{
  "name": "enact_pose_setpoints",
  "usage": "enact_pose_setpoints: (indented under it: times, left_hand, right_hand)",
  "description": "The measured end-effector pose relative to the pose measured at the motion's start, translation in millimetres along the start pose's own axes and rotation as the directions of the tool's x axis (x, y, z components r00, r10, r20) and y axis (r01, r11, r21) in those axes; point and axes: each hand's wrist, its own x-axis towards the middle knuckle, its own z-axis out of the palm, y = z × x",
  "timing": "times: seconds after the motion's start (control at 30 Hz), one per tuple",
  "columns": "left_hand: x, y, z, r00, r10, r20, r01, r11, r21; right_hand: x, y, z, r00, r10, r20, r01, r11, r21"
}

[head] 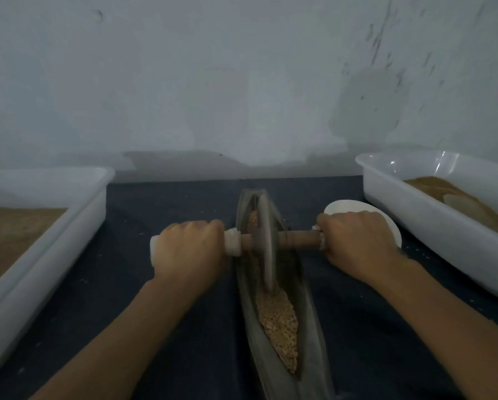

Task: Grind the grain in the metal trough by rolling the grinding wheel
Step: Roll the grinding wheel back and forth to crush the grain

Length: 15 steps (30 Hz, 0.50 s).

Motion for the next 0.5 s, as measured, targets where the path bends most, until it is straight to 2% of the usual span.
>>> enact_pose_setpoints:
  times: [0.1,0.2,0.3,0.33,0.4,0.5]
  left_hand:
    - [-23,4,-18,0.999,0.039,0.029,-0.04,0.999,0.024]
    - [-33,8,-37,0.997,0.077,-0.001,-0.077,0.997,0.009]
    - [-36,12,-36,0.998,0.053,-0.035,-0.052,0.998,0.025]
    - [-37,13,-32,0.999,0.028,-0.037,-0.027,0.999,0.027]
    - [-34,10,-21,0.999,-0.032,-0.038,0.033,0.999,0.018]
    - [-23,9,-8,0.996,-0.076,-0.044,0.077,0.997,0.023]
  right_hand:
    - [-28,-2,-18,0.999,-0.028,0.025,0.028,1.0,0.009]
    - [-45,-4,-30,0.997,-0.028,0.075,0.023,0.998,0.065]
    - [-44,-4,-29,0.99,-0.013,0.138,0.021,0.998,-0.052]
    - [-41,-3,-27,0.991,-0.014,0.131,0.021,0.998,-0.052]
    - [-30,0,-19,0.996,-0.068,0.062,0.065,0.996,0.061]
    - [-2,2,-5,0.994,-0.1,-0.034,0.1,0.995,-0.001]
